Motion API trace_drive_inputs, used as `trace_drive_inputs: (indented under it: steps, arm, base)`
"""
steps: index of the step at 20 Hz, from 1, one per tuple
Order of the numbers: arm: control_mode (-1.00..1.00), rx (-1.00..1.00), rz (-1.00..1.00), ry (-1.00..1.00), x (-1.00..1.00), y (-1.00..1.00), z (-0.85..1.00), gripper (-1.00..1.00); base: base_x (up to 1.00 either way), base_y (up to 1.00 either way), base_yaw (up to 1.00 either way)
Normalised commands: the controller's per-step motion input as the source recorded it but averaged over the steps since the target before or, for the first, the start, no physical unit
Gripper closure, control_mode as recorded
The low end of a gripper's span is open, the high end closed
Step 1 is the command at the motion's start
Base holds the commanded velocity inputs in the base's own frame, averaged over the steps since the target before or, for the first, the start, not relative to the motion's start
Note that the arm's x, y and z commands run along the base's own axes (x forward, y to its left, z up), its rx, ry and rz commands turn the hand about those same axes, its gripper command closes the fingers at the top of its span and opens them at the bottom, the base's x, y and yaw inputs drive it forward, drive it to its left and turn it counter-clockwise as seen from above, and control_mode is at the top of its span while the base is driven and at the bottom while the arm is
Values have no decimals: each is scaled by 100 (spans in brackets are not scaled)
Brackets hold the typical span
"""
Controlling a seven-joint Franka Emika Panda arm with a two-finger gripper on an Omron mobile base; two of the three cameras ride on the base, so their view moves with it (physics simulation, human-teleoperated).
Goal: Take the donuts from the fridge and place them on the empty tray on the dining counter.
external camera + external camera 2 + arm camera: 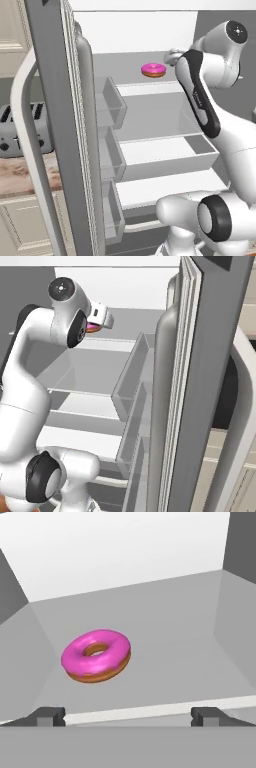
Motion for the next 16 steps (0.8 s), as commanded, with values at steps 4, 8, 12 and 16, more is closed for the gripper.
trace_drive_inputs:
  steps: [4, 8, 12, 16]
  arm:
    - [-100, 2, 0, 0, 34, 2, -19, -100]
    - [-100, 4, 0, 0, 39, 4, -28, -100]
    - [-100, 0, 0, 0, 46, 4, -11, -100]
    - [-100, 0, 0, 2, 50, 1, -3, -100]
  base:
    - [0, 0, 0]
    - [0, 0, 0]
    - [0, 0, 0]
    - [0, 0, 0]
